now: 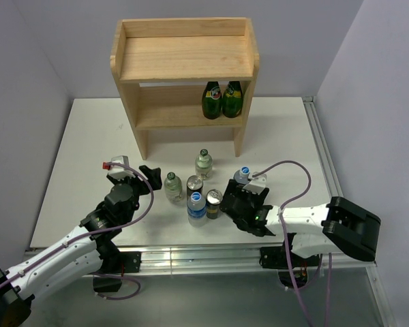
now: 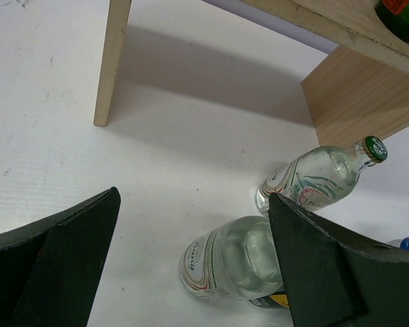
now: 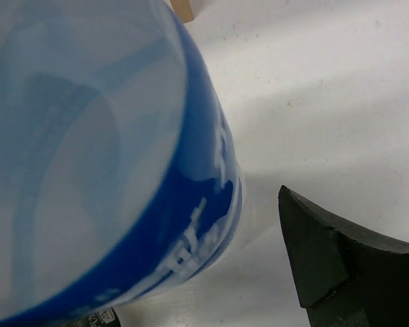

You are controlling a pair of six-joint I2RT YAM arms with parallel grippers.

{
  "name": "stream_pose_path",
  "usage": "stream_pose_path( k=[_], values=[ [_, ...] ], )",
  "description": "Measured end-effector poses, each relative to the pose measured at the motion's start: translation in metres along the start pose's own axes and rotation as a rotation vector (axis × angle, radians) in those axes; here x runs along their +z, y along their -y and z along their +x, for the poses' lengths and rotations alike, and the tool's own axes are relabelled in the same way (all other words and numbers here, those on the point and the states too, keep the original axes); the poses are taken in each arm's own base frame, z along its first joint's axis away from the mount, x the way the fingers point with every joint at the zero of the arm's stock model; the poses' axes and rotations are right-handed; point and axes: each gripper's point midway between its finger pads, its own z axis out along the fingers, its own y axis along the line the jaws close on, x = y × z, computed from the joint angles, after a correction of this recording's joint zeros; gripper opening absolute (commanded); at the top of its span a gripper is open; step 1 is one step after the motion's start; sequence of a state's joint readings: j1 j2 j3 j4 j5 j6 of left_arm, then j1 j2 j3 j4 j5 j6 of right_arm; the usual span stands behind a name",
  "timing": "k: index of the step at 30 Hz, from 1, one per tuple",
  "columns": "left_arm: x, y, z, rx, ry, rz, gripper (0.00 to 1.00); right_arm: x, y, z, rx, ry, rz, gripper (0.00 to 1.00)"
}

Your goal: Place and organize the beverage onto the shelf

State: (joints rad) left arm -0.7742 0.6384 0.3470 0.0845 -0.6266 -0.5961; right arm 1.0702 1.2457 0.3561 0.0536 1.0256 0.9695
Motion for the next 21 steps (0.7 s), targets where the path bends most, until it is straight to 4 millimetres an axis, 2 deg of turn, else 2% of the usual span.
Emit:
stream_pose_path(
  k=[5,11,12,13,14,17,19,20,21],
  values=[
    [0.000,0.000,0.000,-0.001,0.001,0.001,0.97,0.007,-0.002,-0.008,-0.016,0.028,0.004,0.98],
    [0.000,0.001,0.000,-0.001,0.001,0.002,0.97,0.024,-0.001,-0.020,-0.007,0.058,0.025,0.86],
    [0.000,0.001,0.000,-0.001,0.000,0.002,0.97,0.026,-0.001,-0.019,-0.013,0.059,0.030,0.77],
    [0.000,0.001,0.000,-0.001,0.000,0.003,0.97,0.028,-0.001,-0.018,-0.021,0.060,0.034,0.73],
    [0.000,0.001,0.000,0.000,-0.001,0.003,0.97,0.030,-0.001,-0.018,-0.021,0.064,0.040,0.60],
    [0.000,0.001,0.000,0.000,0.000,0.004,0.97,0.037,-0.005,-0.022,-0.014,0.084,0.054,0.46],
    [0.000,0.002,0.001,0.000,-0.002,0.005,0.97,0.041,-0.007,-0.022,-0.013,0.093,0.064,0.33],
    [0.000,0.002,0.001,0.001,-0.002,0.006,0.97,0.043,-0.007,-0.023,-0.011,0.098,0.067,0.11],
    [0.000,0.002,0.001,0.001,-0.003,0.006,0.97,0.045,-0.008,-0.023,-0.010,0.101,0.067,0.00]
  ],
)
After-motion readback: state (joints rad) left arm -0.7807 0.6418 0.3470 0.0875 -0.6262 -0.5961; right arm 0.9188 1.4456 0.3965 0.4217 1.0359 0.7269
